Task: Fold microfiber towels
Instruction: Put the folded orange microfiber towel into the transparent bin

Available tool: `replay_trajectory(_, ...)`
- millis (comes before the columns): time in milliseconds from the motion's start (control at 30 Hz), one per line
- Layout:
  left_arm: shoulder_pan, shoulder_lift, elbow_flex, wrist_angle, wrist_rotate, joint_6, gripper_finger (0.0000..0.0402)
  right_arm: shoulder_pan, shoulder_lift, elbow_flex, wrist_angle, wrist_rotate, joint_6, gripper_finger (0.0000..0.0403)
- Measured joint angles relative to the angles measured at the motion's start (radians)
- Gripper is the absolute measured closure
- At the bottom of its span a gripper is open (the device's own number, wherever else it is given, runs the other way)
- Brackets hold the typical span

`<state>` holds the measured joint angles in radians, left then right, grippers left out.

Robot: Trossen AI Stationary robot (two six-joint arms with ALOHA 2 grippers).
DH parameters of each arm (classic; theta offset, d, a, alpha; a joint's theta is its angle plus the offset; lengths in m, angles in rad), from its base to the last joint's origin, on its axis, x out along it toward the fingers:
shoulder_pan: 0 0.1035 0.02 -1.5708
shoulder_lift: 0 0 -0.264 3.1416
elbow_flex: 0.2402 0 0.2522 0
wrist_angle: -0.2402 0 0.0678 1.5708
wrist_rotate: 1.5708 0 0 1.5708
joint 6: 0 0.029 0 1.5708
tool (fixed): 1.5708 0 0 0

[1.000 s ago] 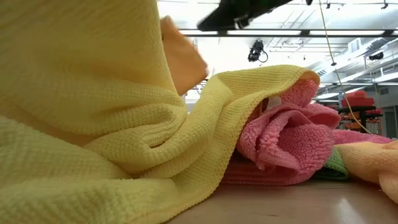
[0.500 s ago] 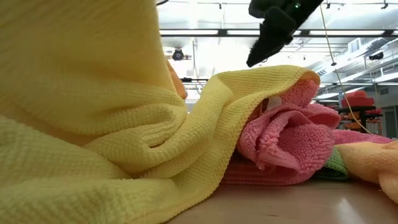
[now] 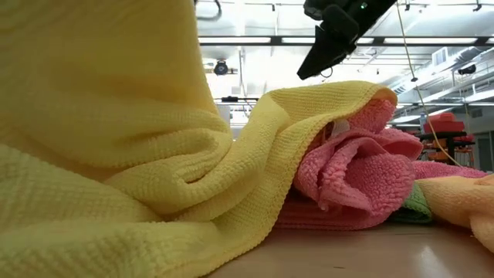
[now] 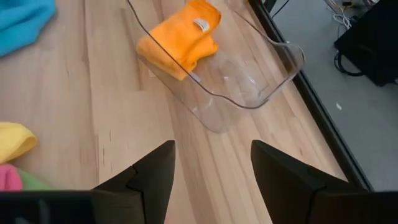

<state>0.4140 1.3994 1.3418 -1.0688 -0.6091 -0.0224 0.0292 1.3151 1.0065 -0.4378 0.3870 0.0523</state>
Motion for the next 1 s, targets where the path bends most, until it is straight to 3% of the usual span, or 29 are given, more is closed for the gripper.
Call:
replay_trajectory(100, 0.028, 0.069, -0.002, -0.014, -0.089, 0.039, 0.0383, 0.0, 0.0, 0.0, -0.003, 0.0, -0.002, 0.0185)
replay_trajectory(367, -0.009, 0.192, -0.001, -0.043, -0.146, 0.061, 0.038, -0.009, 0.0, 0.0, -0.05, 0.028, -0.02, 0.0185)
replay_trajectory(800, -0.11, 0.204, 0.027, -0.147, 0.164, -0.163, 0.0378, -0.007, 0.0, 0.0, -0.09, 0.031, 0.019, 0.0185)
replay_trajectory(1000, -0.111, 0.226, 0.025, -0.158, 0.245, -0.253, 0.0376, -0.006, 0.0, 0.0, -0.09, 0.031, 0.019, 0.0185)
